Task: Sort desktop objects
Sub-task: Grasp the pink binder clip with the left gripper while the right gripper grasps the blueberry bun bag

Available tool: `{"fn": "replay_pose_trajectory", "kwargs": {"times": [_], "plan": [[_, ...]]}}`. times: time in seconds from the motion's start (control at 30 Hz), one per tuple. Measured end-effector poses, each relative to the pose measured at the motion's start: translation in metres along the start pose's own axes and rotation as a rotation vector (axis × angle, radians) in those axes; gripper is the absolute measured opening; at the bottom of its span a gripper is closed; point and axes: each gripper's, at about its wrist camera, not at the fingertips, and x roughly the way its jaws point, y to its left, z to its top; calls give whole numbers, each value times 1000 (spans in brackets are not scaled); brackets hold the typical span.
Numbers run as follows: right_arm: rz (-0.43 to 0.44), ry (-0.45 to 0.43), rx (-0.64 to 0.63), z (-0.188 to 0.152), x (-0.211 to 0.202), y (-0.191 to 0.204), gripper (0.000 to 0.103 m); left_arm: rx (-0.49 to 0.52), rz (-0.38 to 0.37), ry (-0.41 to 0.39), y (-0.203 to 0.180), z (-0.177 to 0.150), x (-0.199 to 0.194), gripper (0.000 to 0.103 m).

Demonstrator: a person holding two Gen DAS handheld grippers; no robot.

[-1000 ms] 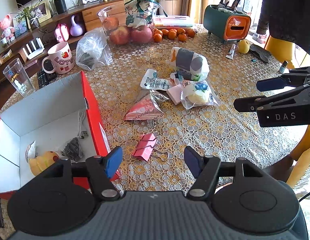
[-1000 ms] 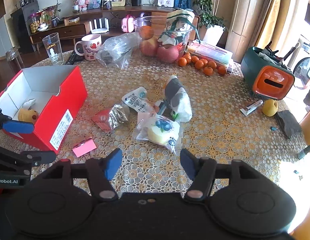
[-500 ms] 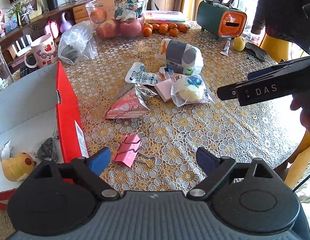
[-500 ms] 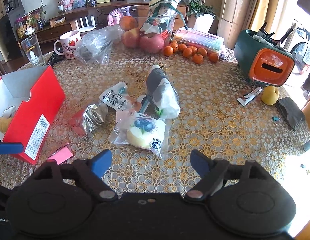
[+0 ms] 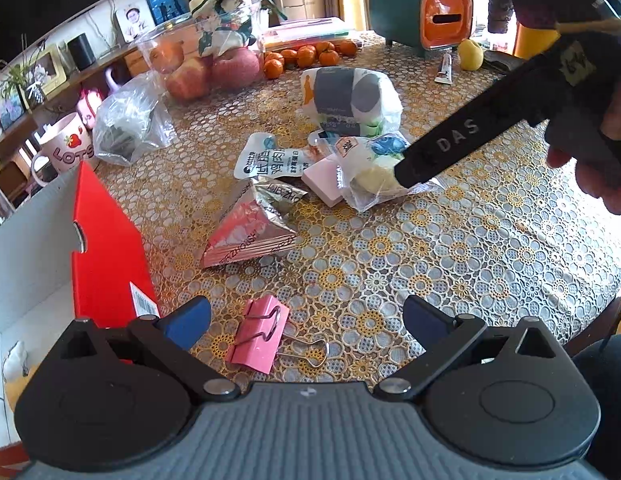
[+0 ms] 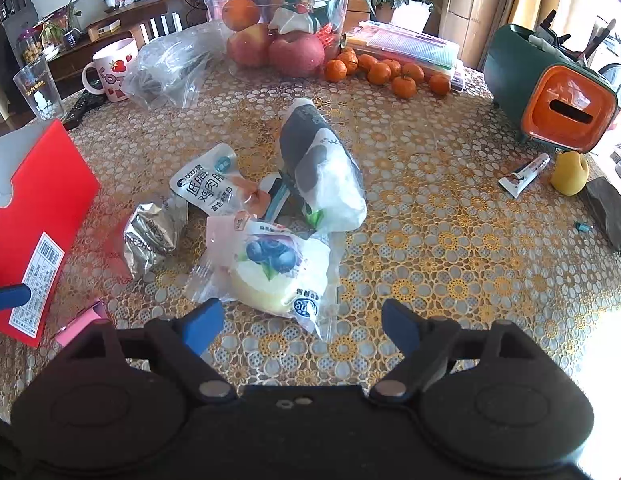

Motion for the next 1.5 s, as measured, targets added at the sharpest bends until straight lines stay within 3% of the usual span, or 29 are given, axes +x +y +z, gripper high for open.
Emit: {"fn": "replay_pose_trajectory", "kwargs": {"times": [0.2,0.47,0.7,0.8,0.93,1.13,1.23,1.3,1.43,1.5], "plan": [[-2,10,1,8,12,4,86,-24,-10,10,-2,-2,18,103],[0,25,15,13,27,5,87,-71,-7,87,7,-14,47,103],[11,25,35,18,34,5,88,-126,-10,58,8,-17,47,102],[11,28,32,18,37,6,88,-146,-66,30,2,-16,42,102],[10,33,33,16,38,3,88,-97,-120,17,-17,-13,40,102],[11,27,35,16,35,-1,88,-79,-92,3,-10,-18,36,101],[12,26,37,17,36,0,88,-98,-89,16,-1,-20,38,94],[16,27,39,17,37,1,87,-102,-95,23,3,-22,41,82],[24,32,30,15,38,4,82,-100,-104,11,3,-23,40,76],[32,36,27,15,38,4,79,-102,-113,4,2,-22,39,65]]}}
